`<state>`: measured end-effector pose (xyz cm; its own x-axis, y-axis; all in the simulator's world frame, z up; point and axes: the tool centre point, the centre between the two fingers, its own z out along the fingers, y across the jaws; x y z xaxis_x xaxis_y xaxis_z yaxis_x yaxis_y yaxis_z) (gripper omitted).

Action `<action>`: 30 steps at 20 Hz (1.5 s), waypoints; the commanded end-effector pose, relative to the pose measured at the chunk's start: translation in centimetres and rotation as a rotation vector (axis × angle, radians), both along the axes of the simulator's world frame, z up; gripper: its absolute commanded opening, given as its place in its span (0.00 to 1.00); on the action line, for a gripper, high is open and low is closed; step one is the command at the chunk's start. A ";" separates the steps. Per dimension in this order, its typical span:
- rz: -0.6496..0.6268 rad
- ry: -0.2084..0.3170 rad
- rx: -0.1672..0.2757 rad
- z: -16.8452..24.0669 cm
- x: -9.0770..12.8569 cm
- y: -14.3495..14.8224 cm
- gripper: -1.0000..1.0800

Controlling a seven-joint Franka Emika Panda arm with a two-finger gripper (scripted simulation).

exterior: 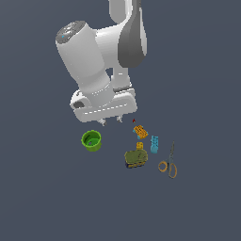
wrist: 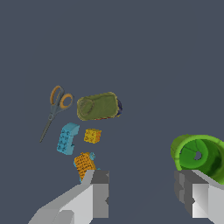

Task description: Pick up a designated object from a clutter of objects.

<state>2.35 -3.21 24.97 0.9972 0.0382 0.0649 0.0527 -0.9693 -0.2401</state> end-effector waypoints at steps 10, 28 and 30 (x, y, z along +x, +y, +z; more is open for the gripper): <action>-0.063 -0.088 0.126 -6.2 -0.1 -6.4 0.62; -0.207 -0.209 0.175 -14.3 -3.5 -15.7 0.62; -0.215 -0.214 0.174 -14.7 -3.8 -16.1 0.62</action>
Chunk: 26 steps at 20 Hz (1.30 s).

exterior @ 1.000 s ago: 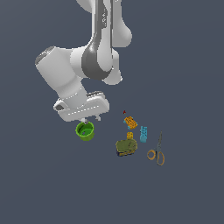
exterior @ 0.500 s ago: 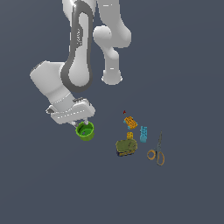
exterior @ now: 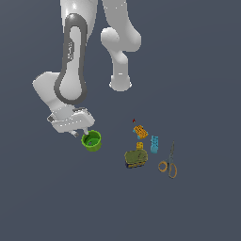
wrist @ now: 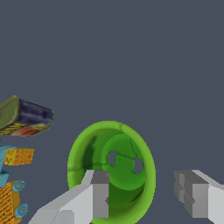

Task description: Pick up a designated object from a clutter of objects.

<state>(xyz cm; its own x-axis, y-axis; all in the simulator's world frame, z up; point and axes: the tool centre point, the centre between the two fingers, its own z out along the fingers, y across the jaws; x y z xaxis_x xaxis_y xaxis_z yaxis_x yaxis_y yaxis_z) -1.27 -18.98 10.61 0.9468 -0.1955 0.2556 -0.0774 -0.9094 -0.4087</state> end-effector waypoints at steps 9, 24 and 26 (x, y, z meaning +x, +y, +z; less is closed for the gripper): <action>-0.017 -0.008 -0.001 -0.9 -0.5 -0.8 0.62; -0.018 -0.008 -0.001 -3.2 0.2 0.1 0.00; -0.018 -0.008 -0.001 -3.2 0.2 0.1 0.00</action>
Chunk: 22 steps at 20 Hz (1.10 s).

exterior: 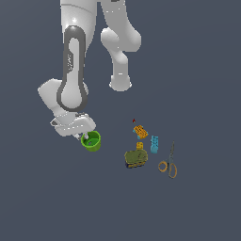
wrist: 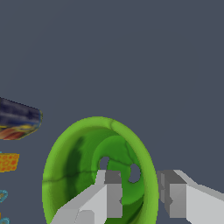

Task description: Pick up a designated object from a clutter of objects.

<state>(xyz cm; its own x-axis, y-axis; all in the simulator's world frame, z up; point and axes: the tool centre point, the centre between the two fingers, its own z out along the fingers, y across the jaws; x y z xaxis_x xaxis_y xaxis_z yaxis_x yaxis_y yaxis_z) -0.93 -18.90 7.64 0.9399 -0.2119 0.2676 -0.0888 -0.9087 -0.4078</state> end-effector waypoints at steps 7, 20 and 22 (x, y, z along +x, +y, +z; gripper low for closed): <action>0.000 0.000 -0.001 0.1 0.0 0.1 0.00; 0.000 0.000 -0.001 5.1 0.8 4.4 0.00; -0.001 0.001 -0.001 6.4 1.0 5.5 0.00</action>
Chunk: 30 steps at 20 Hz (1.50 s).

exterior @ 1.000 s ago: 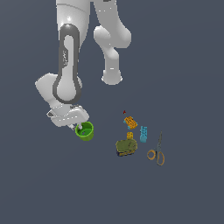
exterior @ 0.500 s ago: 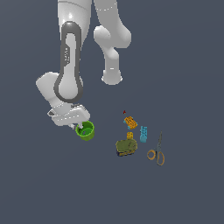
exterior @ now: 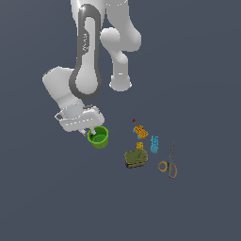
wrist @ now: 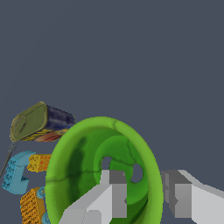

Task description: Pick up a designated object from a clutter of objects.

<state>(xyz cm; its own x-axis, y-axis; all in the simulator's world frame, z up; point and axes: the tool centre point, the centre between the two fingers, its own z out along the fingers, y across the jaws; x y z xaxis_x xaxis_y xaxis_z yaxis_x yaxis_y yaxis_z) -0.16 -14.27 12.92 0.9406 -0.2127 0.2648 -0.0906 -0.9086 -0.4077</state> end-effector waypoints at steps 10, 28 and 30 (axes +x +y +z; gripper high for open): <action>-0.001 -0.001 -0.002 8.6 1.5 7.3 0.00; -0.001 0.000 -0.003 21.8 4.0 18.2 0.00; -0.002 0.000 -0.003 22.8 4.2 19.1 0.00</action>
